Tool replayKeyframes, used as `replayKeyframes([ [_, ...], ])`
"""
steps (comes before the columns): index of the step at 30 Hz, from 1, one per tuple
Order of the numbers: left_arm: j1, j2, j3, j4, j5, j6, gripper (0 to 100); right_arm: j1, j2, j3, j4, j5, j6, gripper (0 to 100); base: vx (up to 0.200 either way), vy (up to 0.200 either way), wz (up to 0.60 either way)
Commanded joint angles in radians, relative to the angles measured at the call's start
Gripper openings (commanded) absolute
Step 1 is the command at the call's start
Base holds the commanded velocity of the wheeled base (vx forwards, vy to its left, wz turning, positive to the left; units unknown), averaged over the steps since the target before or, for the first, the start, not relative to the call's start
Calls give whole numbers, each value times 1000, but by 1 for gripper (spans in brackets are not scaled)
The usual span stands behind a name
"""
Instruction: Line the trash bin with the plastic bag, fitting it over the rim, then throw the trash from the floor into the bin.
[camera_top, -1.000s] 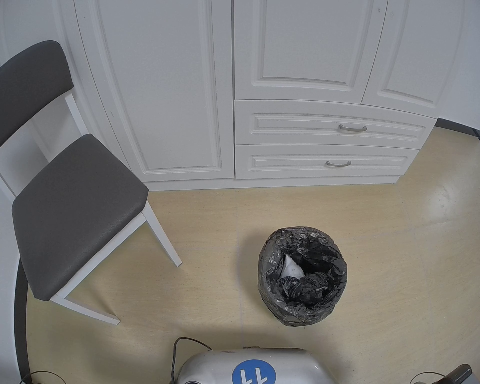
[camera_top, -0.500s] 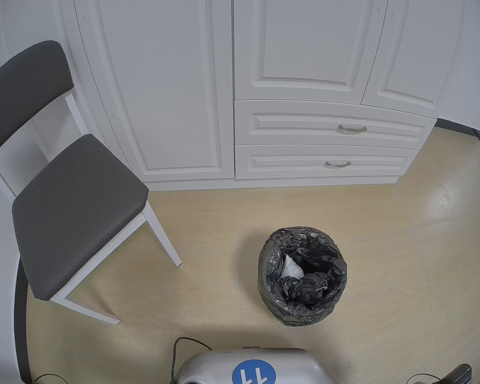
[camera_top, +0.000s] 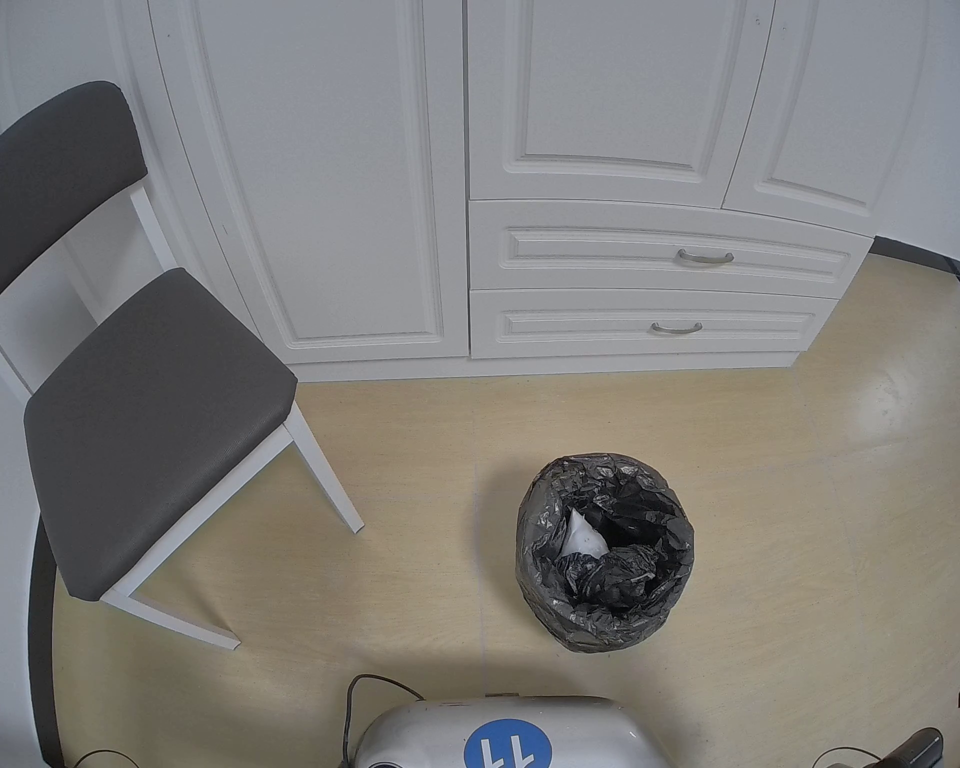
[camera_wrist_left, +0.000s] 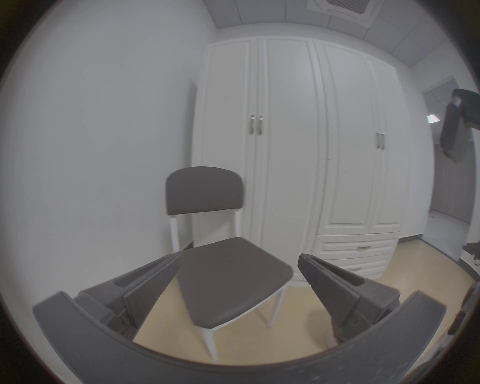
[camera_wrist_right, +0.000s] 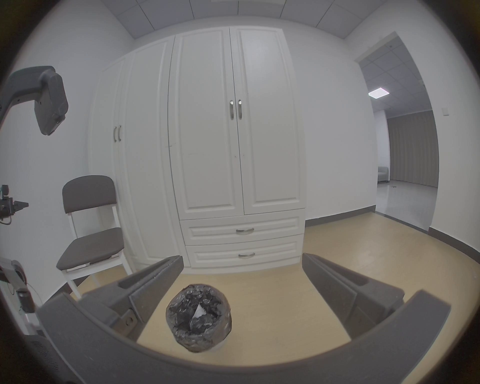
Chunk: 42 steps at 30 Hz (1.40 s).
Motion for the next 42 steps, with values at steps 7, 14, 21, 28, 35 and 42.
replayKeyframes([
  [7,0,-14,373,-446,-146,106,100,1,-11,130,-226,-39,-13,100,0,0,0],
  [14,0,-14,494,-515,-179,114,100,1,-11,159,-252,-35,-67,100,0,0,0],
  [21,0,-14,494,-466,-181,112,100,-1,-11,159,-114,-39,-67,100,0,0,0],
  [28,0,-14,494,-244,-175,89,100,-1,-11,159,-10,-41,-67,100,0,0,0],
  [35,0,-15,496,-242,-169,62,100,-2,-11,159,44,-41,-73,100,0,0,0],
  [42,0,-14,496,-202,-184,66,100,-1,-11,159,67,-41,-82,100,0,0,0],
])
